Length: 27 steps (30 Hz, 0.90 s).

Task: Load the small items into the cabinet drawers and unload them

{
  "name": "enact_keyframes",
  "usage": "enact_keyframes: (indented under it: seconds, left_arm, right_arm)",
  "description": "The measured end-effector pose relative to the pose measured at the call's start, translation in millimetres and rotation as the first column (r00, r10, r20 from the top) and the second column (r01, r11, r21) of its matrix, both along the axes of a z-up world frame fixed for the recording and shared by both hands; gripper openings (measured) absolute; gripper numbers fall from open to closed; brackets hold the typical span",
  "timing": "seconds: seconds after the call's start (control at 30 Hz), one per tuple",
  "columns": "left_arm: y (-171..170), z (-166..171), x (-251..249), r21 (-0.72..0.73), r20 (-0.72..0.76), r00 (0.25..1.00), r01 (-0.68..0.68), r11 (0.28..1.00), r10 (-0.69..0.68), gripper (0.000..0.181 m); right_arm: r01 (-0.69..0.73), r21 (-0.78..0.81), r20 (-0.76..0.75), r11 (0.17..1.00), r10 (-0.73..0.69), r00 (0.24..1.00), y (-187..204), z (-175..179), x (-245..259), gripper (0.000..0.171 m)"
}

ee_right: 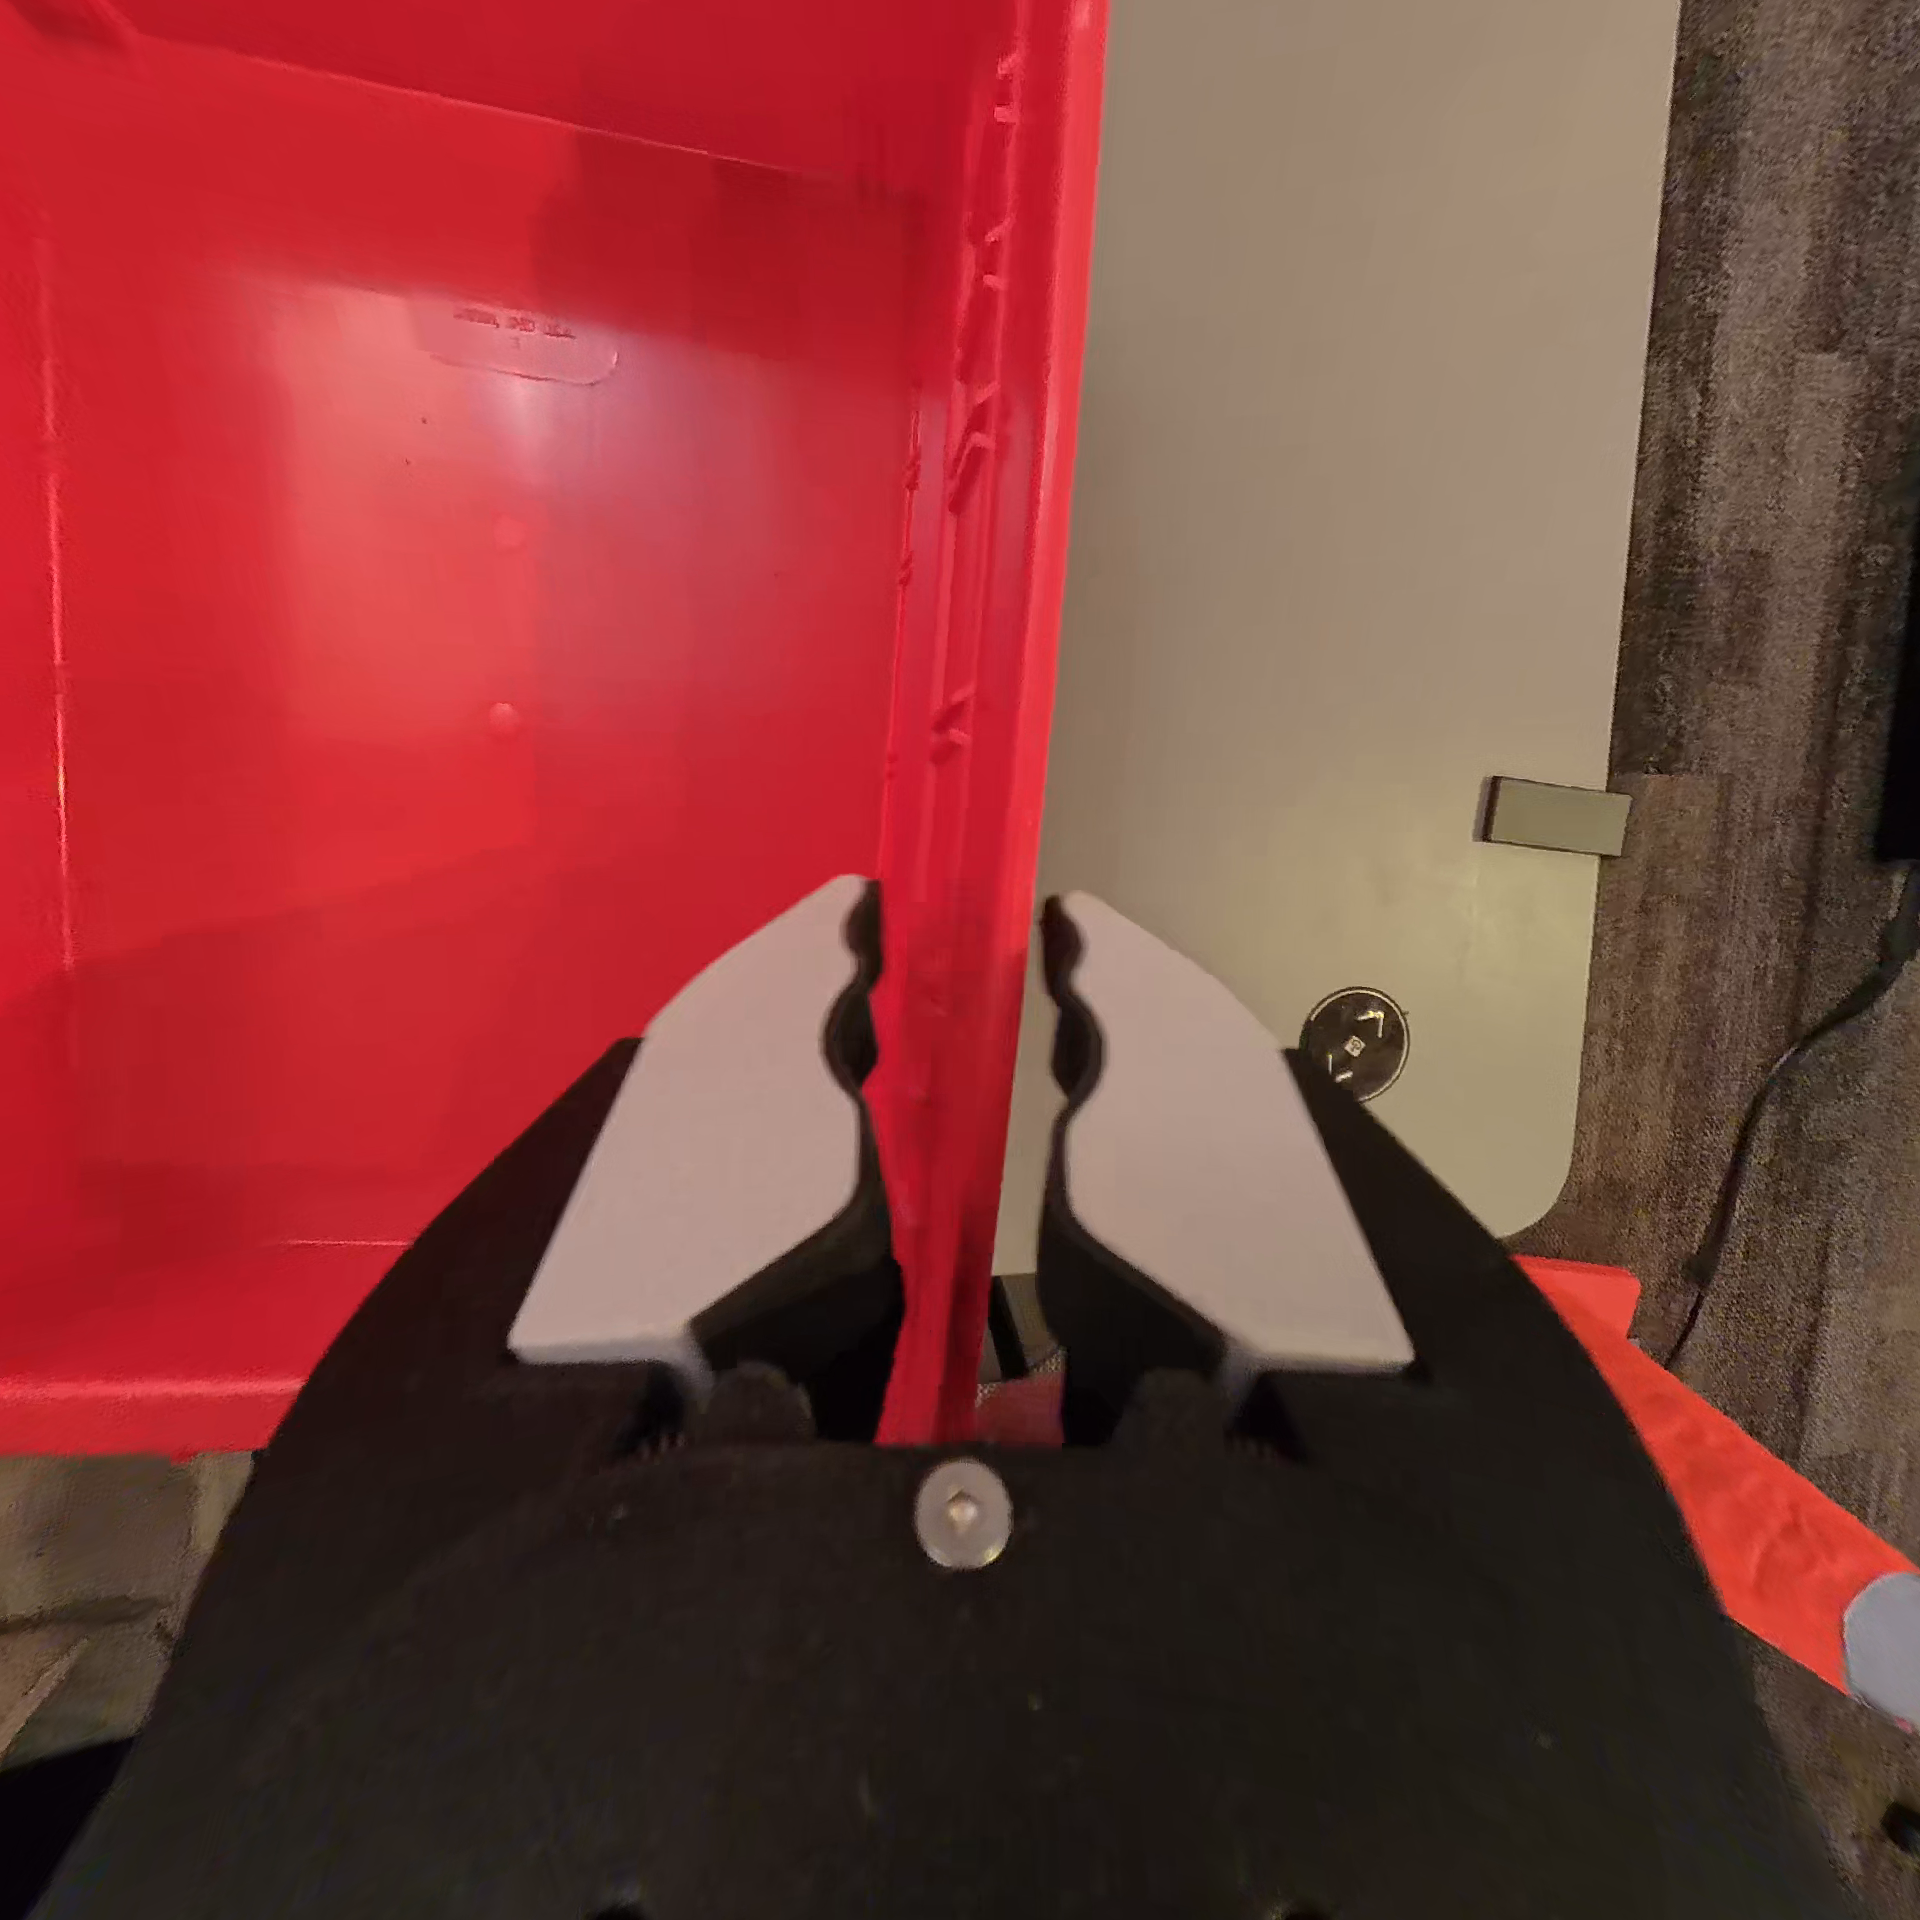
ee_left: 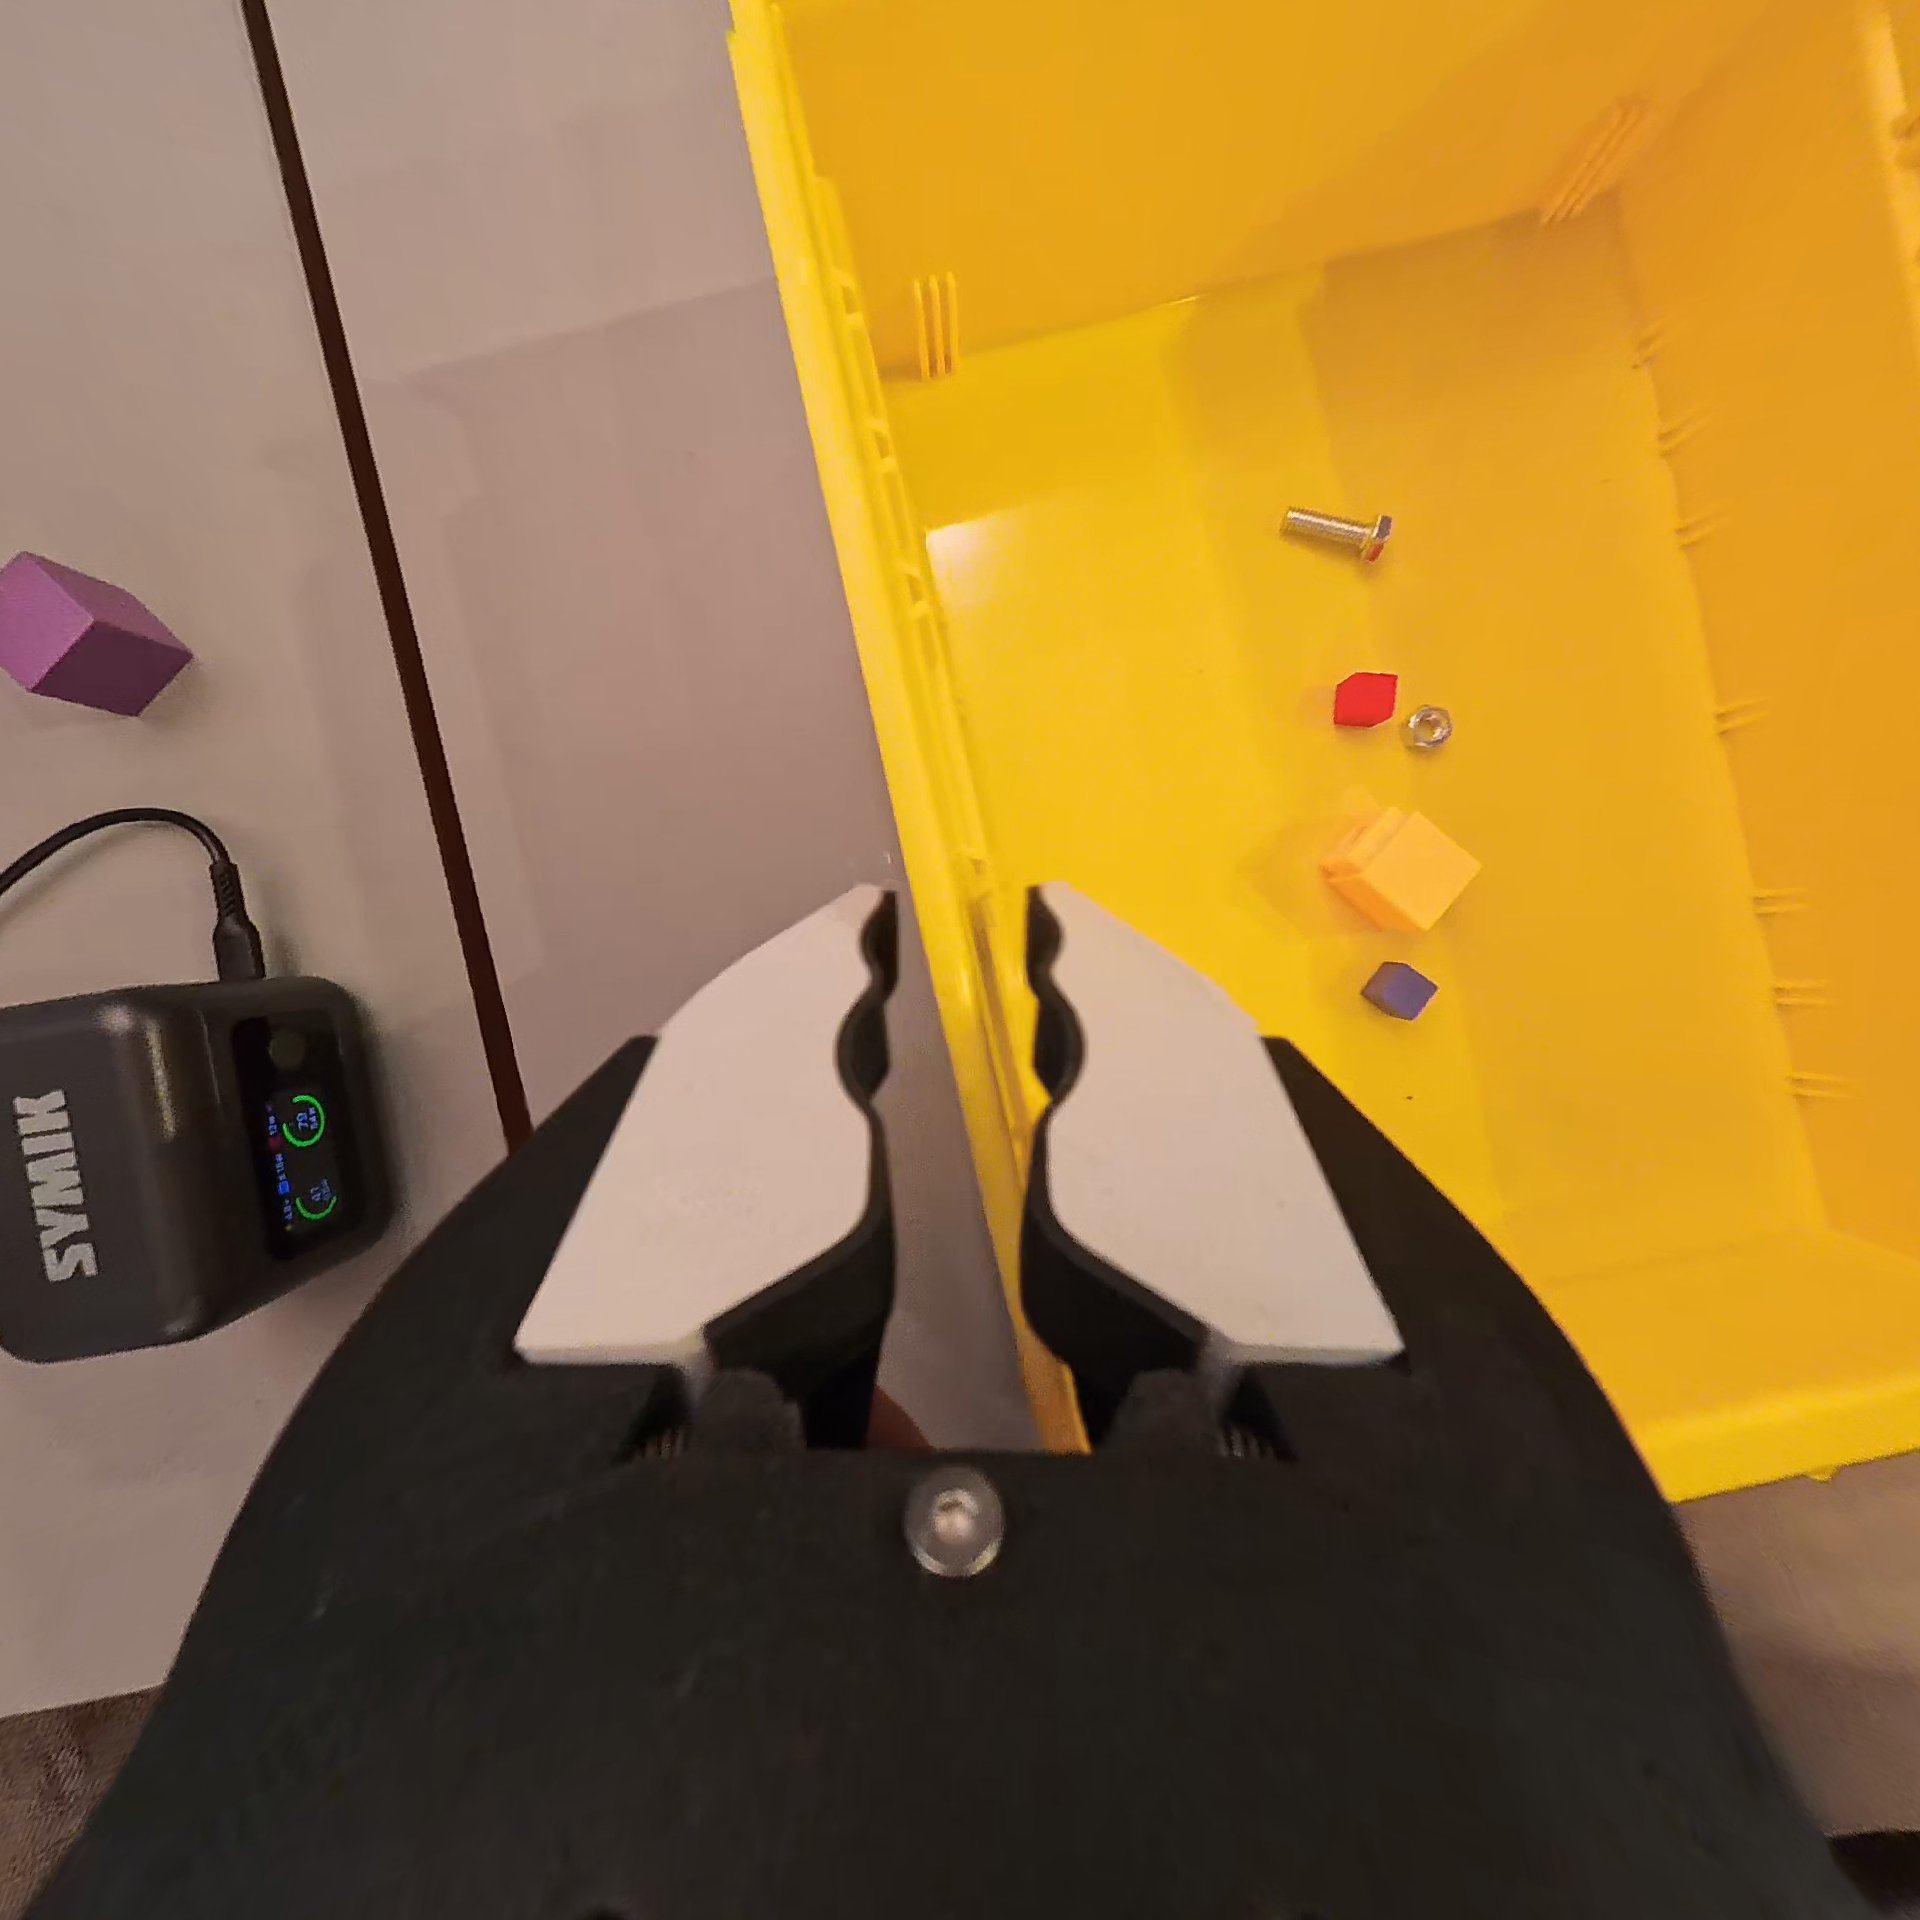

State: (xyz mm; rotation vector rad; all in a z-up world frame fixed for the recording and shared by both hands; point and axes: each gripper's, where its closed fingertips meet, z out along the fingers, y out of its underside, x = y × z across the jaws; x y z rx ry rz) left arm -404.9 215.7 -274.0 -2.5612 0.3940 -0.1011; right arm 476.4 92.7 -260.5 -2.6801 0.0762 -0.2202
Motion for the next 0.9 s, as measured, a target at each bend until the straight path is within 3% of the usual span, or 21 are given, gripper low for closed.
enact_keyframes:
  seconds: [0.07,0.17,0.3,0.5,0.73,0.9]
  left_arm:
    - [3,8,-1,0.052,0.008,1.000,-0.016,0.999,0.015,0.040]
    - [8,31,-3,0.157,0.004,0.999,-0.044,0.987,0.044,0.045]
    - [15,72,17,0.326,-0.020,1.000,-0.001,0.945,0.008,0.051]
    - [24,123,102,0.490,-0.103,0.980,0.198,0.849,-0.170,0.053]
    - [12,131,254,0.484,-0.178,0.873,0.480,0.732,-0.454,0.054]
    - [18,123,328,0.452,-0.306,0.769,0.636,0.625,-0.562,0.056]
  right_arm:
    - [-0.011,0.015,0.022,1.000,0.010,1.000,1,4,-4,0.043]
    - [-0.037,0.079,0.099,0.996,0.029,0.995,9,25,-11,0.055]
    - [-0.142,0.215,0.170,0.966,0.106,0.980,28,69,-44,0.054]
    - [-0.417,0.334,0.222,0.845,0.359,0.907,60,109,-154,0.053]
    - [-0.689,0.314,0.205,0.653,0.662,0.721,75,85,-305,0.059]
    - [-0.785,0.299,0.306,0.543,0.725,0.617,99,64,-364,0.069]
